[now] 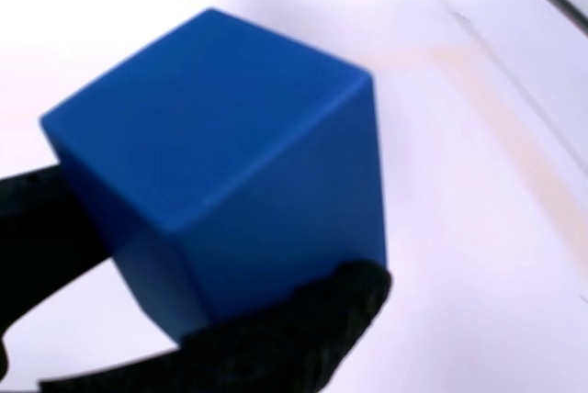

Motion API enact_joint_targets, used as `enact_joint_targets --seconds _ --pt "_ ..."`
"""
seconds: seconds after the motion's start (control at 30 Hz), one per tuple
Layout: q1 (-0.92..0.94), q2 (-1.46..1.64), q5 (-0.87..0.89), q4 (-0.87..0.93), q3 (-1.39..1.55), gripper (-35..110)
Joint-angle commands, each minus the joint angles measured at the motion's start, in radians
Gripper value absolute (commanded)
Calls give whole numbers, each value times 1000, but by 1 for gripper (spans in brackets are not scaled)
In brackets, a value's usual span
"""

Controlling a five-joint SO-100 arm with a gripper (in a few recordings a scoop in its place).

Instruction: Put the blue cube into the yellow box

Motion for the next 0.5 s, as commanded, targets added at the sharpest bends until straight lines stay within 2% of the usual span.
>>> enact_joint_targets --seconds 0.0,0.17,0.47 --pt "-75 311 12 2 72 19" --pt "-152 451 66 100 179 19" --pt "-275 647 187 416 276 19"
